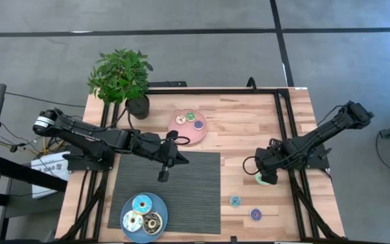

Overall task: Pick & Place donuts
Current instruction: Put the big light blue donut on the blue plate

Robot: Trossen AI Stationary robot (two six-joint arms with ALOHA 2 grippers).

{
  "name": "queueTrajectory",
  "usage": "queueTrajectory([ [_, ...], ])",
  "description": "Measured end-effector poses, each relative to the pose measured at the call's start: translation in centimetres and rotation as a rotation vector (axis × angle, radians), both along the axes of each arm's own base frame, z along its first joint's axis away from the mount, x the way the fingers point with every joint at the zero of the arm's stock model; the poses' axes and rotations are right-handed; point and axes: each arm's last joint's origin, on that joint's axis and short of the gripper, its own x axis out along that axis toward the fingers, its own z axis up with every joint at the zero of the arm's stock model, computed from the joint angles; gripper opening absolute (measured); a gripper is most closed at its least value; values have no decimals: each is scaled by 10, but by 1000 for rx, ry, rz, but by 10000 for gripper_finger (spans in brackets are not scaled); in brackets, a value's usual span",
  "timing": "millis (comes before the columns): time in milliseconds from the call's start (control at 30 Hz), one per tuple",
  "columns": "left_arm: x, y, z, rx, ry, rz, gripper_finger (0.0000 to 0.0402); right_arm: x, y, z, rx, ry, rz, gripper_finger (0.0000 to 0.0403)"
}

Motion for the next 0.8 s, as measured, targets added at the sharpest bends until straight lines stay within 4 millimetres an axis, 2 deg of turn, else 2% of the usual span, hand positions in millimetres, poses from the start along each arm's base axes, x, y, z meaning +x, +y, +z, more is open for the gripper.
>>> queueTrajectory([
  [367, 0, 0, 0, 0, 0, 0, 0, 1, 0, -1, -17, -3, -48, 255],
  [800, 0, 0, 0, -6, 1, 2, 0, 15, 10, -30, -21, 188, 32, 260],
])
